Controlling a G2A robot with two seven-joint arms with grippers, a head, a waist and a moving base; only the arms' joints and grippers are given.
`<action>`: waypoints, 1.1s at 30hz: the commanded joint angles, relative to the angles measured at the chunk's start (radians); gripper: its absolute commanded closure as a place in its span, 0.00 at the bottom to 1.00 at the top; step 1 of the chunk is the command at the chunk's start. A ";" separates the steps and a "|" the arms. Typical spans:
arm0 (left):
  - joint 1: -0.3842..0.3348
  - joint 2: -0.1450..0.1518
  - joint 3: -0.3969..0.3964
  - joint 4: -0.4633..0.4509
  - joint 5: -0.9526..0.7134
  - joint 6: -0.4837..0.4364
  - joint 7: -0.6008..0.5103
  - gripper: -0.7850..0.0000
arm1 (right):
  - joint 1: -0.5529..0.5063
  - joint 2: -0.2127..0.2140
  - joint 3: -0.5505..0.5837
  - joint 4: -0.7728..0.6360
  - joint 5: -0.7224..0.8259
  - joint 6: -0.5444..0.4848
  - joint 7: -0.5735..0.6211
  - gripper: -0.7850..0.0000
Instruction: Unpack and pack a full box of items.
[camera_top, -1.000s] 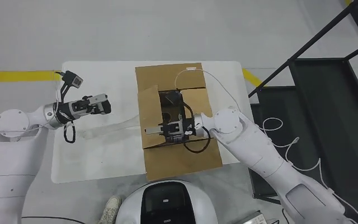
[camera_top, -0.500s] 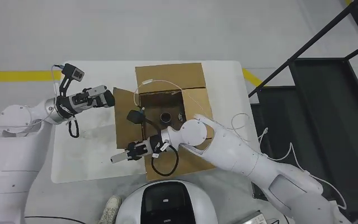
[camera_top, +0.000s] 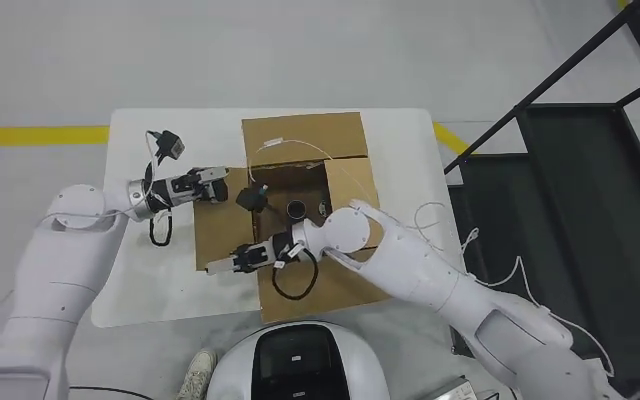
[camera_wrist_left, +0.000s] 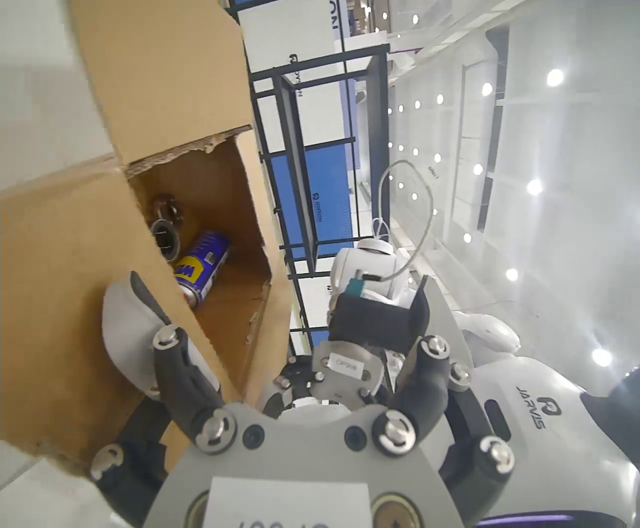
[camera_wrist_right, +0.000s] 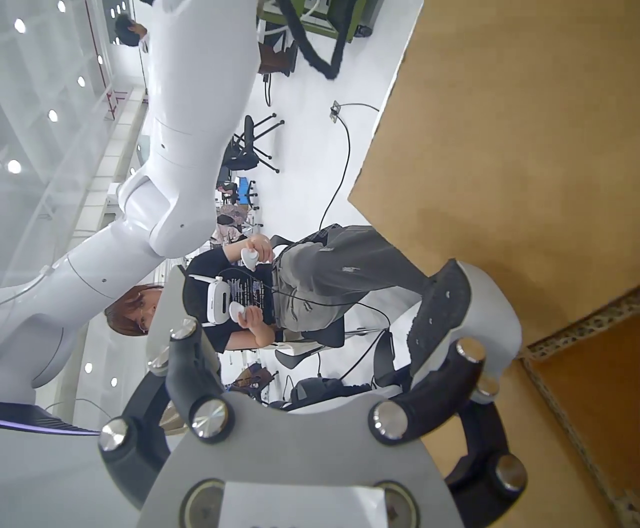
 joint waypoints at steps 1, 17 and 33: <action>0.009 0.002 -0.005 0.010 0.010 -0.010 0.007 0.00 | -0.035 0.021 0.052 -0.023 -0.013 0.002 0.003 0.00; -0.024 -0.029 0.109 0.066 0.251 0.021 0.108 0.00 | -0.438 0.168 0.510 -0.320 -0.100 0.066 -0.003 0.00; -0.003 -0.001 0.020 -0.213 0.258 0.090 0.037 0.00 | -0.539 0.192 0.644 -0.353 -0.080 0.043 -0.018 0.00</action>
